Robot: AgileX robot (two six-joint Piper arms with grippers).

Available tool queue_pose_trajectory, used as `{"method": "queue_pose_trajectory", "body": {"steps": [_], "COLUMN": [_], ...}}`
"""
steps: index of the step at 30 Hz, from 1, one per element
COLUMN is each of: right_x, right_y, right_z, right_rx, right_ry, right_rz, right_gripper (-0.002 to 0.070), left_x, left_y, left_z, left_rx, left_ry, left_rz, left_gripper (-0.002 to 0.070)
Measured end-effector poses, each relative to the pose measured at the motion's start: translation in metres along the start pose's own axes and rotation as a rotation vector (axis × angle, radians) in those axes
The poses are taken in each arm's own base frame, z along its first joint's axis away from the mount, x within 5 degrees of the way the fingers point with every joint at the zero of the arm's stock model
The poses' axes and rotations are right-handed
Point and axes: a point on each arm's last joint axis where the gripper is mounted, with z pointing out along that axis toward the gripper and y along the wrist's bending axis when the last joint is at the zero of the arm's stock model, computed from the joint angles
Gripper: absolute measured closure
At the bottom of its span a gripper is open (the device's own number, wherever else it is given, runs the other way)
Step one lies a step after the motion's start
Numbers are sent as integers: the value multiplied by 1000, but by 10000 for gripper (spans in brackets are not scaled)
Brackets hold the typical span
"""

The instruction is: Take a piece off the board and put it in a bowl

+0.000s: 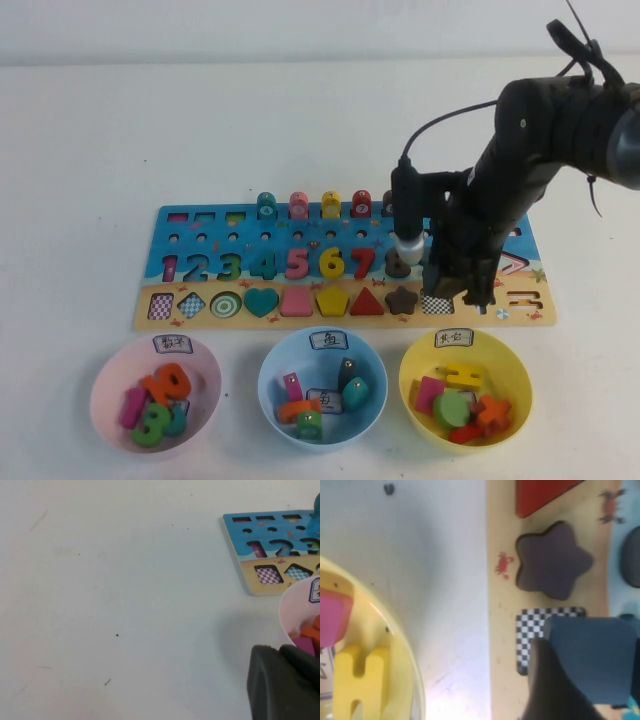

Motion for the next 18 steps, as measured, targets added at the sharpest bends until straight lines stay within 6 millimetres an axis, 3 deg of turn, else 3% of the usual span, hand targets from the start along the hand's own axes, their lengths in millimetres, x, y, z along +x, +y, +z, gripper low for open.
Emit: {"method": "queue_pose_trajectory", "body": {"steps": [6, 11, 18], "right_x": [-2, -12, -34], "right_y": [3, 12, 44], "right_z": [-18, -48, -93], "right_rx": [19, 53, 88], "right_ry": [-16, -65, -119], "right_rz": [31, 290, 719], "right_gripper": [390, 390, 390], "left_x": [0, 0, 0], "left_y": [0, 0, 0], "left_z": [0, 0, 0], "left_rx": [0, 0, 0], "left_ry": [0, 0, 0], "left_rz": [0, 0, 0], "left_gripper": [679, 679, 679]}}
